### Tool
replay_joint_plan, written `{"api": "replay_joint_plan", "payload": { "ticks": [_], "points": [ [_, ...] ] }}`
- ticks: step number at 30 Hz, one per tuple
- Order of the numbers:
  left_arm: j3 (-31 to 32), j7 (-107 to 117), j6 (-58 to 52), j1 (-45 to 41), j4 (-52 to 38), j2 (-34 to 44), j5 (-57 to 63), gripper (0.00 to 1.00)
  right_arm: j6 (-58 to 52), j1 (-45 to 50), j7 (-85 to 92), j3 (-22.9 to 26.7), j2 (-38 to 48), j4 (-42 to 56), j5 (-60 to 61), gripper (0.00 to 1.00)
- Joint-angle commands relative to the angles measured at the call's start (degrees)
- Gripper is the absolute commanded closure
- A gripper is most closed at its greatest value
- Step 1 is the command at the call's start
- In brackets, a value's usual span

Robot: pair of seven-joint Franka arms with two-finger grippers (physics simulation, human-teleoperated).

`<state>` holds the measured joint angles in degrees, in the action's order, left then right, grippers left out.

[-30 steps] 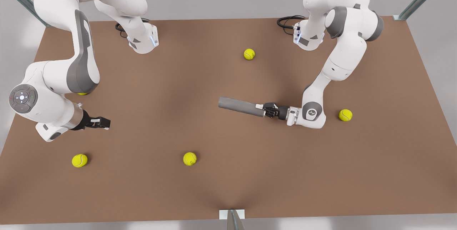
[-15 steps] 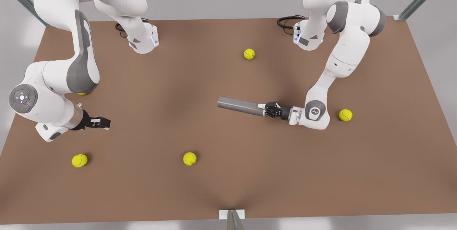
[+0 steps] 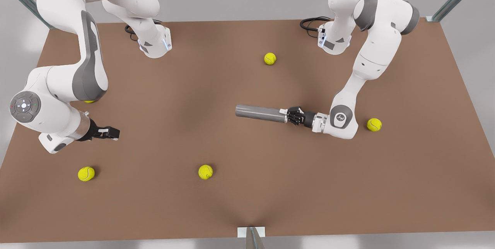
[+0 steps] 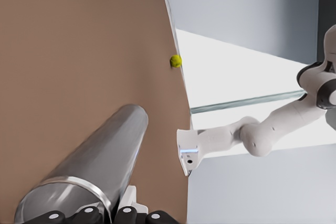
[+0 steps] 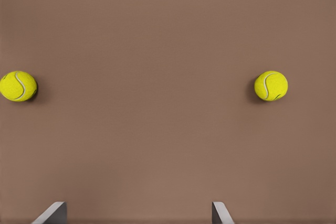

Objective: Put the tennis tube upright

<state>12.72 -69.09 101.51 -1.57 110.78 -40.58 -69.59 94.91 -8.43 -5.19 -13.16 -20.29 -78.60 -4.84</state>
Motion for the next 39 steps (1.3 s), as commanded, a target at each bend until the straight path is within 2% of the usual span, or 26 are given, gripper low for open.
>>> {"api": "replay_joint_plan", "payload": {
  "ticks": [1, 5, 10, 29, 39],
  "points": [
    [0.02, 0.53, 0.35, -0.01, 0.13, 0.24, 0.07, 0.73, 0.01, -0.01, 0.00, -0.02, 0.07, 0.03, 0.00, 0.00],
    [0.02, 0.62, 0.61, -0.72, 0.84, 0.59, 0.07, 0.73, 0.01, -0.01, 0.00, -0.02, 0.07, 0.03, 0.00, 0.00],
    [0.02, 1.06, 0.61, -0.80, 0.93, 0.68, 0.07, 0.78, 0.01, -0.01, 0.00, -0.02, 0.07, 0.03, 0.00, 0.00],
    [-2.61, 4.40, 0.09, -0.72, 1.01, 6.57, 5.87, 0.79, 0.01, 0.08, 0.00, -0.02, 0.07, 0.03, 0.00, 0.00],
    [-5.16, 13.63, 1.32, -0.98, 0.93, 15.09, 19.31, 0.79, 0.01, -0.01, 0.00, -0.02, 0.07, 0.03, 0.00, 0.00]
  ]
}}
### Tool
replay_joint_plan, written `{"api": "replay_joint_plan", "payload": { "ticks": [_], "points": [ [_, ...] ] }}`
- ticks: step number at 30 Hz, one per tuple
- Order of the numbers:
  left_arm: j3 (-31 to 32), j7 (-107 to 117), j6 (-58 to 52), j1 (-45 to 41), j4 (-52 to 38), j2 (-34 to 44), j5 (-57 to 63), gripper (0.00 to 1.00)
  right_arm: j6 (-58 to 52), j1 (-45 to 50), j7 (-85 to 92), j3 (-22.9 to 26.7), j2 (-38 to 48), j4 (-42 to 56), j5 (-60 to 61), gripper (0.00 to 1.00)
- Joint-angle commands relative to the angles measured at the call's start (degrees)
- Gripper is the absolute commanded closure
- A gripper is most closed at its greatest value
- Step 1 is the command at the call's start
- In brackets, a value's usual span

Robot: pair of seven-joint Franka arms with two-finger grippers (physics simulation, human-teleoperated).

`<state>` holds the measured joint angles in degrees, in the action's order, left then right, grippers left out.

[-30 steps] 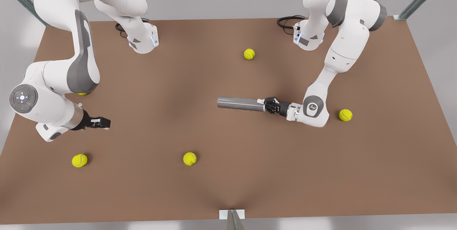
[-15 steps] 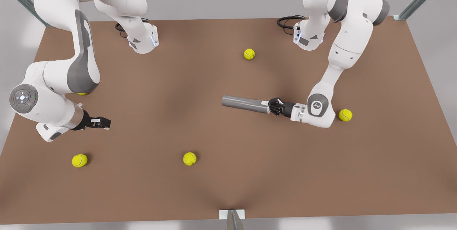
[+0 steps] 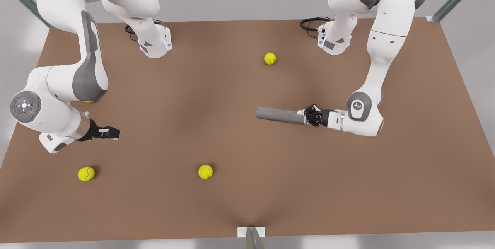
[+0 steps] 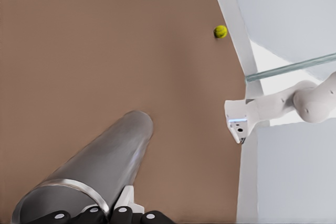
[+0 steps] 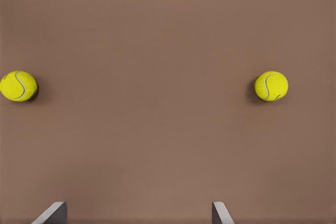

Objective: Put the tennis tube upright

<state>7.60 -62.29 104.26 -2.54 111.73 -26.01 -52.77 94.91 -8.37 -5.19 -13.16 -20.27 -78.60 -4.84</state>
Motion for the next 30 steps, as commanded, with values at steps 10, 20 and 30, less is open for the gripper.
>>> {"api": "replay_joint_plan", "payload": {
  "ticks": [10, 20, 30],
  "points": [
    [-0.39, 22.74, -0.64, -0.63, -0.02, 12.47, 16.12, 0.79, 0.01, 0.02, 0.00, -0.02, 0.05, 0.03, -0.61, 0.00],
    [0.13, 46.46, 2.35, -4.58, -0.20, 22.23, 38.80, 0.79, 0.10, 0.02, 0.09, -0.02, -0.04, 0.03, -0.44, 0.00],
    [1.54, 68.79, 4.90, -7.04, -0.46, 23.46, 48.03, 0.79, 0.10, 0.02, 0.09, -0.02, -0.04, 0.03, -0.35, 0.00]
  ]
}}
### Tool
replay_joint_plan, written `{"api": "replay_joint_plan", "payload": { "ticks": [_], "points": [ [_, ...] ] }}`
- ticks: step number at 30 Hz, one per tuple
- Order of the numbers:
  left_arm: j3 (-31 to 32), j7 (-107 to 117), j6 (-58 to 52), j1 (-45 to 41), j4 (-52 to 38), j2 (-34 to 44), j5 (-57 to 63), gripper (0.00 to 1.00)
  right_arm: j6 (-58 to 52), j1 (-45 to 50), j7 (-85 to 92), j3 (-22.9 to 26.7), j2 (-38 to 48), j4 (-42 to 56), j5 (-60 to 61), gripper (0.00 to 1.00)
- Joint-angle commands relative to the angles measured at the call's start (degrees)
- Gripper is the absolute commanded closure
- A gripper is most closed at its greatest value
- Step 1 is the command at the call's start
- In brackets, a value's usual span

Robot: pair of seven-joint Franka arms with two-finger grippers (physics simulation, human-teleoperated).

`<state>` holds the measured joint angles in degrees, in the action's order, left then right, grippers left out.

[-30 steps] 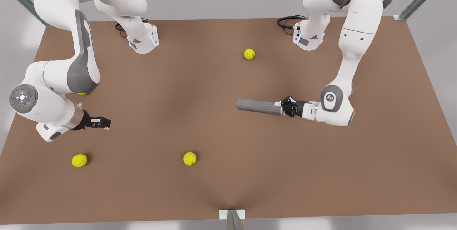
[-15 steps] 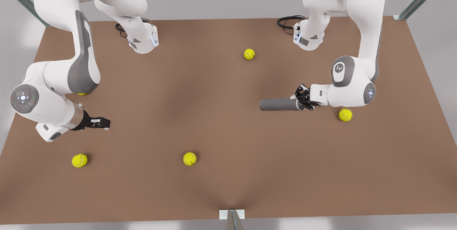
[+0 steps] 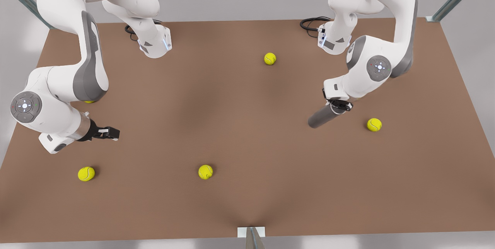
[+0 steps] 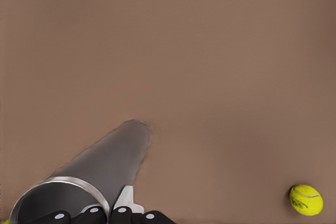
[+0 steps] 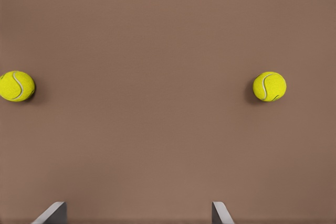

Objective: Put the tennis tube upright

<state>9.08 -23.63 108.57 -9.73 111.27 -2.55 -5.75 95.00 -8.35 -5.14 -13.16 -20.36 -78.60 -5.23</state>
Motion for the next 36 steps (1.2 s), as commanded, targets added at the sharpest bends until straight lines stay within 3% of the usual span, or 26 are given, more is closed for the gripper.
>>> {"api": "replay_joint_plan", "payload": {
  "ticks": [1, 24, 25, 26, 27, 28, 36],
  "points": [
    [0.15, 30.40, 0.94, 0.15, 0.00, -0.53, 1.00, 0.79, 0.01, 0.00, 0.04, -0.02, 0.06, 0.03, 0.05, 0.00],
    [0.15, 36.02, 2.43, 0.15, 0.00, -6.33, 3.20, 0.79, 0.01, 0.00, 0.04, -0.02, 0.06, 0.03, -0.04, 0.00],
    [0.15, 36.02, 2.43, 0.15, 0.00, -6.33, 3.20, 0.73, 0.01, 0.00, 0.04, -0.02, 0.14, 0.03, -0.22, 0.00],
    [0.15, 36.02, 2.43, 0.15, 0.00, -6.42, 3.20, 0.56, 0.01, -0.17, 0.04, -0.02, 0.06, 0.03, -0.13, 0.00],
    [0.15, 36.02, 2.43, 0.15, 0.00, -6.42, 3.20, 0.32, 0.01, -0.09, 0.04, -0.02, 0.06, 0.03, -0.13, 0.00],
    [0.15, 36.02, 2.43, 0.15, 0.00, -6.41, 3.20, 0.00, 0.01, 0.00, 0.04, -0.02, 0.06, 0.03, -0.13, 0.00],
    [0.06, 36.64, 2.35, 0.15, 0.00, -6.41, 3.20, 0.00, 0.01, 0.00, 0.04, -0.02, 0.06, 0.03, -0.04, 0.00]
  ]
}}
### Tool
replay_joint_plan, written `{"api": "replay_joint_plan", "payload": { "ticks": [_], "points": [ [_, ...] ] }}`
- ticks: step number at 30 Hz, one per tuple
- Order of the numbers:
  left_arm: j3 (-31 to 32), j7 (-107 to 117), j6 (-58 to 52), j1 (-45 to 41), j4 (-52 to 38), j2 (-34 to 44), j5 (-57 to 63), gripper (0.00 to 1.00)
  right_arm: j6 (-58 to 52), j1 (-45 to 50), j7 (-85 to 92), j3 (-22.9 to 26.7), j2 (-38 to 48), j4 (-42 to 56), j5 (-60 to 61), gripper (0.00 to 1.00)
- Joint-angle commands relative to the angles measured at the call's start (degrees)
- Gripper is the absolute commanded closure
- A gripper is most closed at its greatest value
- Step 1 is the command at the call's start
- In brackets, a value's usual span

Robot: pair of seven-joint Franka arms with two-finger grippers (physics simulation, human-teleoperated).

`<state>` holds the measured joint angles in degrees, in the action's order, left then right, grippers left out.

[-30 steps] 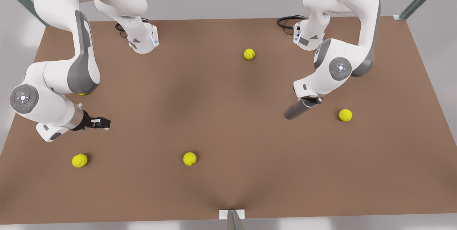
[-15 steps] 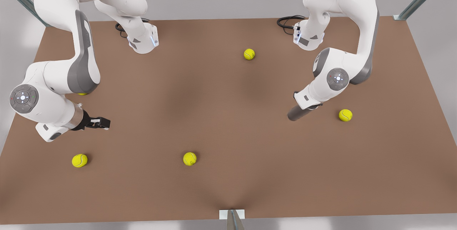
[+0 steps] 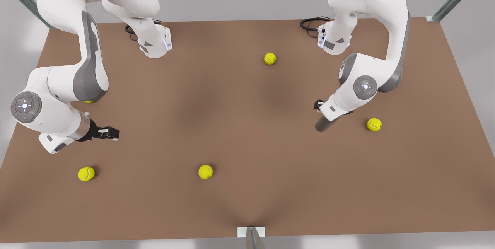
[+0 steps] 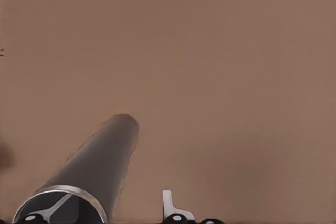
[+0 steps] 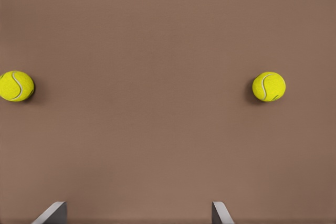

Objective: Put the tennis tube upright

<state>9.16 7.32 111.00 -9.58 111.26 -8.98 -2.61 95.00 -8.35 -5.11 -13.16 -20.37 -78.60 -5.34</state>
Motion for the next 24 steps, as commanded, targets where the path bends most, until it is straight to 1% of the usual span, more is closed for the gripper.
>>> {"api": "replay_joint_plan", "payload": {
  "ticks": [1, 9, 10, 12, 15, 16, 18, 21, 23, 24],
  "points": [
    [0.07, 5.69, -0.09, -0.01, -0.08, 0.10, 0.06, 0.00, 0.01, 0.00, 0.01, -0.02, 0.07, 0.03, 0.06, 0.00],
    [0.07, 6.22, -0.44, -0.09, -0.25, 0.71, 0.06, 0.00, -0.08, 0.00, 0.01, -0.02, 0.25, 0.03, -0.20, 0.00],
    [0.07, 6.22, -0.53, -0.01, -0.25, 1.33, 0.06, 0.00, -1.83, -0.09, 0.10, -0.02, 0.25, 0.03, -0.29, 0.00],
    [0.07, 6.31, -1.23, -0.09, -0.25, 1.86, 0.06, 0.00, -2.01, 0.97, -0.08, -0.28, 0.42, 0.12, -0.20, 0.00],
    [-0.02, 6.31, -3.07, -0.09, -0.25, 4.05, 0.06, 0.00, -1.31, 0.26, 0.01, -0.02, 0.07, 3.72, -0.29, 0.00],
    [0.07, 6.22, -4.48, -0.09, -0.96, 4.76, 0.06, 0.00, 2.38, -0.35, 0.01, 0.16, -0.11, 3.63, -0.46, 0.00],
    [0.07, 5.87, -6.76, -0.01, -2.28, 5.90, 0.15, 0.00, 2.56, -2.28, 0.01, 0.16, -0.46, 3.63, -0.55, 0.00],
    [-0.20, 0.34, -17.74, 1.31, -12.90, 6.43, 0.94, 0.00, 2.74, -2.20, 0.10, 0.16, -1.69, 3.63, -1.69, 0.00],
    [-0.11, -5.82, -23.64, 3.16, -20.55, 6.16, 7.61, 0.00, 2.91, -1.93, -0.08, 0.16, -1.69, 3.63, -1.78, 0.00],
    [-0.02, -7.05, -25.83, 4.21, -23.45, 5.90, 8.59, 0.00, 2.91, -1.93, -0.08, 0.16, -1.69, 3.63, -1.78, 0.00]
  ]
}}
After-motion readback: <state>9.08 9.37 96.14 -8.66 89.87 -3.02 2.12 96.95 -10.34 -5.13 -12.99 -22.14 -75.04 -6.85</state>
